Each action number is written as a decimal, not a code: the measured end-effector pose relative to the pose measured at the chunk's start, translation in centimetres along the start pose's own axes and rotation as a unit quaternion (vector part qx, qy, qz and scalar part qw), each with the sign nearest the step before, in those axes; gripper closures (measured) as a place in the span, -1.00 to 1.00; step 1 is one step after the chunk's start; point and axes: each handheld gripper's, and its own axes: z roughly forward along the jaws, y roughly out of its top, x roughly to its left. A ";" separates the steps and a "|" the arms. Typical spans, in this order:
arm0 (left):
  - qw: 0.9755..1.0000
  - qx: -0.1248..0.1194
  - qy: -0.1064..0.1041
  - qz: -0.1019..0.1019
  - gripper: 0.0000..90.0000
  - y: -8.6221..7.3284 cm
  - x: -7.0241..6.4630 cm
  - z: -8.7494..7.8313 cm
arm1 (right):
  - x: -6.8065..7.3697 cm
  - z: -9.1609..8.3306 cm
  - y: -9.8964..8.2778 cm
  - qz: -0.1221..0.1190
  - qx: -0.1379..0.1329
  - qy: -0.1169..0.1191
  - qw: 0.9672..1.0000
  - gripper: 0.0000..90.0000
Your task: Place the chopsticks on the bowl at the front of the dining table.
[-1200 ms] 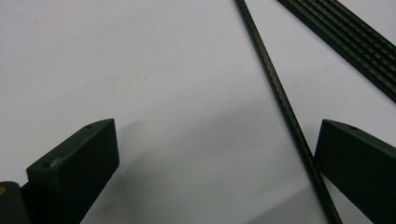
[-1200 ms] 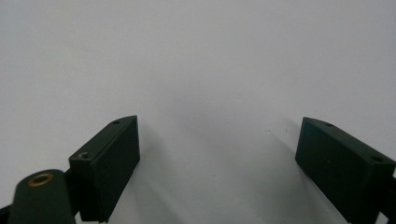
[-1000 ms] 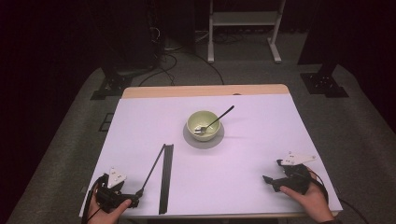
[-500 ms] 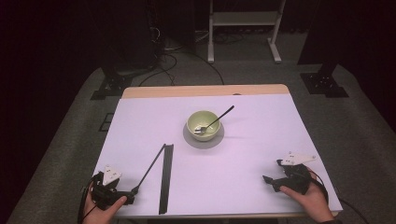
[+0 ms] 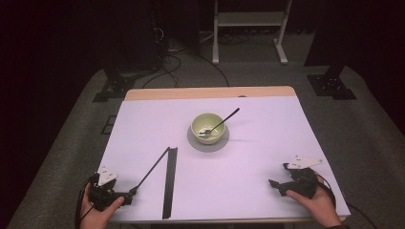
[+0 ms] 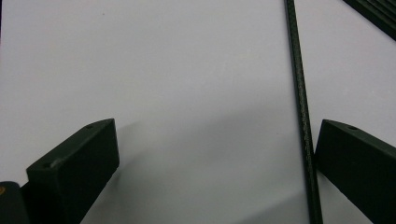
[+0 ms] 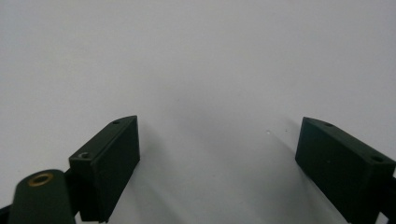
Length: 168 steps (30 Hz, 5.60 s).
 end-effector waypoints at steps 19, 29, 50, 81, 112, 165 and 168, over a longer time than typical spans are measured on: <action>1.000 -0.005 0.009 -0.007 -1.00 0.5 2.1 0.7 | 0.0 0.0 0.0 0.000 0.000 0.000 1.000 -0.73; 1.000 -0.014 -0.002 -0.016 -1.00 0.9 2.3 0.4 | 0.0 0.0 0.0 0.000 0.000 0.000 1.000 -0.73; 0.999 -0.034 -0.041 0.002 -0.90 3.5 0.7 0.8 | 0.0 0.0 0.0 0.000 0.001 0.000 1.000 -0.73; 0.996 -0.017 -0.083 0.024 -0.15 6.1 -0.5 3.5 | 0.0 0.0 0.0 0.001 0.001 0.001 1.000 -0.73; 0.993 -0.005 -0.116 0.010 0.62 6.5 -0.4 4.6 | 0.0 0.0 0.0 0.001 0.002 0.001 1.000 -0.73; 0.994 0.004 -0.105 -0.025 0.92 7.0 -0.3 3.9 | 0.0 0.0 0.0 0.000 0.001 0.000 1.000 -0.73; 0.994 0.001 -0.108 -0.027 0.92 7.3 -0.5 3.8 | 0.0 0.0 0.0 0.000 0.001 0.000 1.000 -0.73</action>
